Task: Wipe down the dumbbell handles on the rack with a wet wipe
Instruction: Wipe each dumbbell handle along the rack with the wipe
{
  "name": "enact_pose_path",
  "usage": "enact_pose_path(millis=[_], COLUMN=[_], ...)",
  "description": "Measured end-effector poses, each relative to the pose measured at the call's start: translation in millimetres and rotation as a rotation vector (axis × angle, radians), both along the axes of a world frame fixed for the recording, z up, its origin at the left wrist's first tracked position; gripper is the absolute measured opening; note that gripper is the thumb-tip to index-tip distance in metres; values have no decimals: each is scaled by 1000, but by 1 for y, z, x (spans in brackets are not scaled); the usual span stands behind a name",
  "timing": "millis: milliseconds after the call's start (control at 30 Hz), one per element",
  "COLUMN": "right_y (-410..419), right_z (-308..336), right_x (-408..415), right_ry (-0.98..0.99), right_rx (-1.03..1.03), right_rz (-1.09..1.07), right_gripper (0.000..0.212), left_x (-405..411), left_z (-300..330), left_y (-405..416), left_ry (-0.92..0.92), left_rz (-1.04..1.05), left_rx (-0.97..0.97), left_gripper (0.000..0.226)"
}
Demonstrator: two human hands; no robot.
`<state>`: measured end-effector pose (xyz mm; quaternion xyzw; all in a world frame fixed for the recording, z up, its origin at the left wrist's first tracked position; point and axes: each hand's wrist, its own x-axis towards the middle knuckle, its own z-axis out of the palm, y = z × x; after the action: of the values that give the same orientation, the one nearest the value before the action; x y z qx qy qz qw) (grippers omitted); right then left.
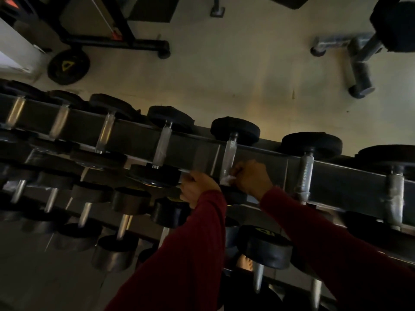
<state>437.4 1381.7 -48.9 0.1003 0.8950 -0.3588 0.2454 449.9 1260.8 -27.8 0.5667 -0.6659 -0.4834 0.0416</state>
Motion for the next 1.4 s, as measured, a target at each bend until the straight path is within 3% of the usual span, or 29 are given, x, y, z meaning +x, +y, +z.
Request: enact_pose_path(millis=[200, 400, 633, 733, 900, 1167, 1267, 1400], right_y=[-3, 2, -46, -49, -17, -40, -28, -28], right_z=[-6, 12, 20, 23, 28, 23, 20, 14], right_x=[2, 19, 2, -3, 5, -1, 10, 15], right_ry=[-57, 22, 164, 189, 2, 108, 87, 153], right_rx=[-12, -205, 84, 75, -20, 95, 44, 14], right_rz=[-84, -190, -90, -108, -153, -53, -123, -205], right_gripper=[4, 7, 8, 9, 14, 26, 14, 21], left_x=[0, 4, 1, 2, 3, -1, -1, -2], left_z=[-7, -2, -14, -10, -10, -8, -8, -15], left_y=[0, -1, 2, 0, 1, -3, -4, -3], left_ry=[32, 88, 149, 148, 164, 32, 5, 18], left_rz=[28, 68, 154, 163, 143, 40, 1, 11], left_rx=[24, 82, 174, 201, 196, 102, 90, 88], left_gripper=[34, 32, 54, 52, 49, 37, 38, 37])
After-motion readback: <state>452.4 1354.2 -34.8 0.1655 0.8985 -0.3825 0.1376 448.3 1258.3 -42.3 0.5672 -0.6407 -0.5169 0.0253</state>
